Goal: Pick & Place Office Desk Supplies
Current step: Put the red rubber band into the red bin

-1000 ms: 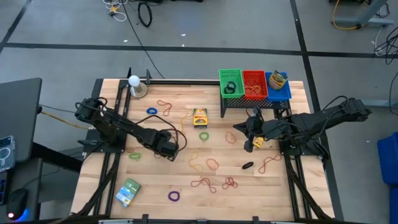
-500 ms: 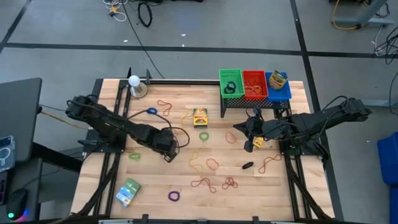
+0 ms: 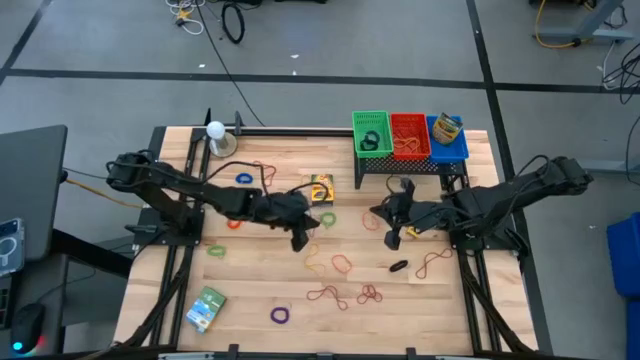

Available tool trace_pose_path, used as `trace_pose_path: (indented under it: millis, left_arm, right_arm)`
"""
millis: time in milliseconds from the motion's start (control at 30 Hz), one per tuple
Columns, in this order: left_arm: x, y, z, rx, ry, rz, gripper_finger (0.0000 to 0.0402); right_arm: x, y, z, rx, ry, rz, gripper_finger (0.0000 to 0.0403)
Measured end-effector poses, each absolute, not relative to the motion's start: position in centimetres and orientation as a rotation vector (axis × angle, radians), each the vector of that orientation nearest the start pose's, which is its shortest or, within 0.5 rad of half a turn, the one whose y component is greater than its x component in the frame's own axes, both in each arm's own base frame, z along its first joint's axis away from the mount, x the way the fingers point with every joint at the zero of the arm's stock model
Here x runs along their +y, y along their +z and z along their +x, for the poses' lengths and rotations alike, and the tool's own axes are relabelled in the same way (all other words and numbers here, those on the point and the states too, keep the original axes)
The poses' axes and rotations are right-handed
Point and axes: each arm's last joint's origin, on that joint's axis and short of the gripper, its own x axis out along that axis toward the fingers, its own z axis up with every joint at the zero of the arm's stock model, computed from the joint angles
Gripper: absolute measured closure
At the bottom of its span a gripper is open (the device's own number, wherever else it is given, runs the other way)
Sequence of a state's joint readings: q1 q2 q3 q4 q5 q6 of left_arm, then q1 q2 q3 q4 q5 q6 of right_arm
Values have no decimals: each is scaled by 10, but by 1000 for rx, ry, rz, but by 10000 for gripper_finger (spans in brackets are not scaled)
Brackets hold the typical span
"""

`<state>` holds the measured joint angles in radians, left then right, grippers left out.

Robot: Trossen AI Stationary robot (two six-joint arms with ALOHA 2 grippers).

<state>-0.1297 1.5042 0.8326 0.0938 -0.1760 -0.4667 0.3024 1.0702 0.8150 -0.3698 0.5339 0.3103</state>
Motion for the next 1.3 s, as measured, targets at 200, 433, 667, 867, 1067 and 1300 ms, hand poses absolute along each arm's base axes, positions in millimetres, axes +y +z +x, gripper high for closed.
trace_pose_path:
  millis: [200, 433, 667, 867, 1067, 1300]
  left_arm:
    - [-28, 194, 334, 444, 77, -379, 399]
    - [-33, 175, 351, 374, 0, -404, 399]
    - [-34, 173, 353, 363, -49, -390, 399]
    - [-33, 169, 349, 358, -59, -373, 399]
    - [-30, 163, 341, 302, -64, -417, 399]
    - [-31, 165, 341, 288, -105, -426, 399]
  right_arm:
    - [66, 265, 222, 566, -284, 76, 394]
    - [79, 260, 223, 572, -272, 148, 394]
    - [84, 251, 229, 604, -263, 177, 394]
    - [87, 232, 242, 680, -255, 161, 393]
    - [85, 213, 256, 752, -229, 159, 350]
    - [83, 206, 275, 682, -202, -38, 258]
